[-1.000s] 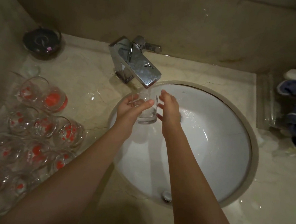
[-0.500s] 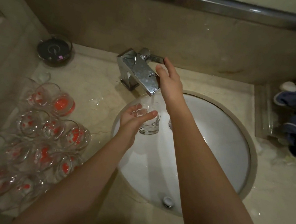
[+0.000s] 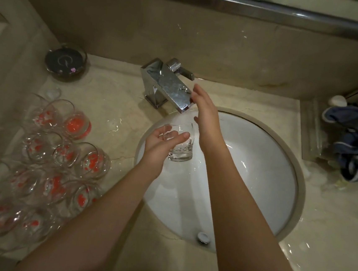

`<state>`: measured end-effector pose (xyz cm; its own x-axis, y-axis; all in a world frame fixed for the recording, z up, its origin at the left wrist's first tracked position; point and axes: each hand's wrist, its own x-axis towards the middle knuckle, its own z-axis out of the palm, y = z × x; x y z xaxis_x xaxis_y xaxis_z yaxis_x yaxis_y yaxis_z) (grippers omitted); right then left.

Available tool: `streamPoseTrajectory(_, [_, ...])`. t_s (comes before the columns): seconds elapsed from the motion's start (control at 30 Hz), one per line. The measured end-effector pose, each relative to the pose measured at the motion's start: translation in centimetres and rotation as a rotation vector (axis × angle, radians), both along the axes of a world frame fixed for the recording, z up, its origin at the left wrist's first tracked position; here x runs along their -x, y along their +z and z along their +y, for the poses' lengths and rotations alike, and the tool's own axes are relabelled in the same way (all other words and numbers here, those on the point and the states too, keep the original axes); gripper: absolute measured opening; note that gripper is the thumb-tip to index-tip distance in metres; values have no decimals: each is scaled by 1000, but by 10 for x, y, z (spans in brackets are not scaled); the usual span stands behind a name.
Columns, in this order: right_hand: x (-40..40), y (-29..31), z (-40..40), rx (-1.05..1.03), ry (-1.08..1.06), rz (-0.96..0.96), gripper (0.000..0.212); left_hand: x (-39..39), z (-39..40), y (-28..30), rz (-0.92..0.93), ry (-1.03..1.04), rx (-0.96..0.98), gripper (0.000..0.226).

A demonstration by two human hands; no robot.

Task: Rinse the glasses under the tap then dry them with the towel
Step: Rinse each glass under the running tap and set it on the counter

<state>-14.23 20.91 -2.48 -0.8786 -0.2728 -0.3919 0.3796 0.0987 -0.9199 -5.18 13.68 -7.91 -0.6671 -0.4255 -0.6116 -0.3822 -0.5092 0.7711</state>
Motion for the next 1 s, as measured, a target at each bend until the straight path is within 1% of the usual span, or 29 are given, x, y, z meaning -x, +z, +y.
streamPoseTrajectory(0.07, [-21,-8,14,69,-118,-102,35,-1,-2,0,4,-21,-17,64])
streamPoseTrajectory(0.1, [-31,-14,20,83,-175,-159,34,-1,-3,0,-5,-40,-30,63])
streamPoseTrajectory(0.13, [-42,-21,26,85,-214,-209,33,-2,-3,0,-22,-64,-40,56])
streamPoseTrajectory(0.17, [-52,-26,31,65,-224,-251,32,-2,-3,2,-54,-91,-32,47])
streamPoseTrajectory(0.2, [-61,-32,34,28,-208,-290,30,-3,-2,3,-100,-108,-21,43])
streamPoseTrajectory(0.27, [-71,-41,38,-87,-134,-362,29,-6,-2,3,-213,-149,-20,52])
streamPoseTrajectory(0.33, [-73,-46,39,-183,-70,-444,44,-9,-4,4,-289,-228,-143,62])
streamPoseTrajectory(0.37, [-73,-46,40,-217,-64,-491,55,-11,-4,4,-315,-278,-220,67])
streamPoseTrajectory(0.4, [-71,-47,41,-236,-65,-531,70,-13,-4,4,-340,-316,-275,70])
streamPoseTrajectory(0.43, [-70,-48,43,-252,-66,-556,86,-14,-4,5,-366,-335,-299,69])
streamPoseTrajectory(0.47, [-70,-48,46,-260,-69,-569,94,-15,-2,7,-388,-346,-312,66])
streamPoseTrajectory(0.5, [-71,-45,49,-267,-81,-563,91,-15,1,8,-404,-352,-313,65])
streamPoseTrajectory(0.6, [-77,-42,60,-284,-138,-543,64,-14,12,15,-423,-373,-320,61])
streamPoseTrajectory(0.7, [-83,-41,77,-312,-143,-499,49,-14,24,17,-397,-461,-322,67])
streamPoseTrajectory(0.77, [-89,-38,93,-287,-125,-431,43,-14,33,19,-348,-524,-278,56])
streamPoseTrajectory(0.8, [-92,-36,103,-242,-131,-397,41,-13,39,20,-317,-547,-241,50])
streamPoseTrajectory(0.9, [-102,-24,136,-103,-209,-329,40,-9,62,29,-209,-678,-90,46])
streamPoseTrajectory(0.93, [-104,-20,149,-82,-234,-309,39,-6,72,32,-169,-727,-37,51])
streamPoseTrajectory(1.0, [-106,-13,176,-35,-281,-263,36,0,94,38,-111,-801,41,71])
